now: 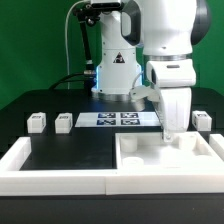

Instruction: Assemble square table

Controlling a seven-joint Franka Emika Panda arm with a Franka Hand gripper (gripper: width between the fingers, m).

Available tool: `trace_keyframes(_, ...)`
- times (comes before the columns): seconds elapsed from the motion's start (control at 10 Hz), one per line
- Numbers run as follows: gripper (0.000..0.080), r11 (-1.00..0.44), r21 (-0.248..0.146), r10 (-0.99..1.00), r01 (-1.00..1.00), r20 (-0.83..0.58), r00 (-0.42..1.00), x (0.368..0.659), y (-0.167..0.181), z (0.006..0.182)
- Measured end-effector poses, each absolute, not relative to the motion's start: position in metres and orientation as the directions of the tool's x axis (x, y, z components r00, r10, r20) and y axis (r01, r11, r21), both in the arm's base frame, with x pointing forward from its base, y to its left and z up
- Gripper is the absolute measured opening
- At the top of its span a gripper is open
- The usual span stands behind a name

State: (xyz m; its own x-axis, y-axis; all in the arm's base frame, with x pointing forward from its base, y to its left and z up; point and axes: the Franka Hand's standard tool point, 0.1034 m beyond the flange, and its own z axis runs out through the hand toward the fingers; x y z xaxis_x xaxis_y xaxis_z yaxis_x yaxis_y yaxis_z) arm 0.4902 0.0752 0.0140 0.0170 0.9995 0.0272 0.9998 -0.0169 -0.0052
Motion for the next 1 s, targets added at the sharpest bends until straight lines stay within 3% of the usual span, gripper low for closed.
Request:
trace_keyframes(0.7,0.0059,-0.075,-0.011,0.997,0.997,0.028,0.075,0.4873,0.0877,0.0132)
trace_keyframes(0.8,0.0289,-0.075,-0.011,0.997,0.997,0.028,0.076,0.4873,0.0875,0.0131)
trace_keyframes(0.9,0.0289,-0.076,-0.011,0.997,0.997,0.028,0.076,0.4873,0.0873,0.0131)
trace_keyframes(1.0,0.0473,-0.076,-0.011,0.997,0.997,0.028,0.076,0.4873,0.0871,0.013)
